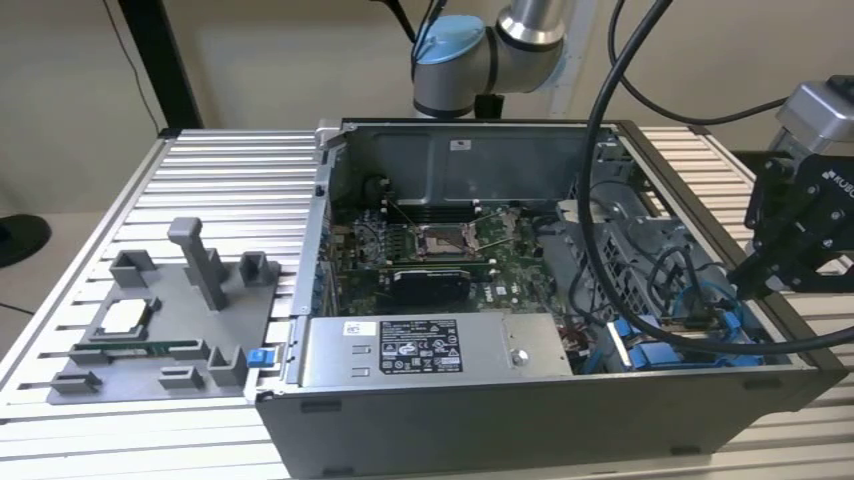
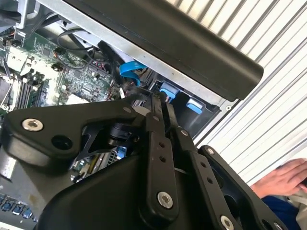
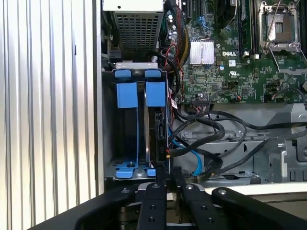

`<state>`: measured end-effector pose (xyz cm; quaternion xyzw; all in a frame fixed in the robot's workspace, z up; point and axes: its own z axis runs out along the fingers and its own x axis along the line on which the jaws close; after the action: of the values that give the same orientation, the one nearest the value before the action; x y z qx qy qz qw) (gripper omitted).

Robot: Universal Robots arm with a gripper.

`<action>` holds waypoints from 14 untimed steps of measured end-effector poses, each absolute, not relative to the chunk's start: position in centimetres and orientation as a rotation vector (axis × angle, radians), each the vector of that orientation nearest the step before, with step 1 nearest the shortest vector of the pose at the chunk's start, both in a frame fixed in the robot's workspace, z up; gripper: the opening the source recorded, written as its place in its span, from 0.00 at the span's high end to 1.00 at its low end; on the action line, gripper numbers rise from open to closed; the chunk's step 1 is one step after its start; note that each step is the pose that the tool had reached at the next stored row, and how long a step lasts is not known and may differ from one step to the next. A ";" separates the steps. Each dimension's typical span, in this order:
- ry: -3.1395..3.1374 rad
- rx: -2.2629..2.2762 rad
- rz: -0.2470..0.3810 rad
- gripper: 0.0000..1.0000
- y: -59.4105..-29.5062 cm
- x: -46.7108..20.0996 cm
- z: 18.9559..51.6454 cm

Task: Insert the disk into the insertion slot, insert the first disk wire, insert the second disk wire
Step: 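Insert the second disk wire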

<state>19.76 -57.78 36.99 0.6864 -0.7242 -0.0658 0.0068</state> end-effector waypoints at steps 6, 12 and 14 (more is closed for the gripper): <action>-2.265 2.147 -0.206 0.00 -57.8 20.4 37.0; -2.264 2.145 -0.211 0.00 -57.8 21.1 36.9; -2.262 2.143 -0.218 0.00 -57.8 21.1 36.9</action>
<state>21.10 -57.79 36.93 0.6861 -0.7241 -0.0697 0.0092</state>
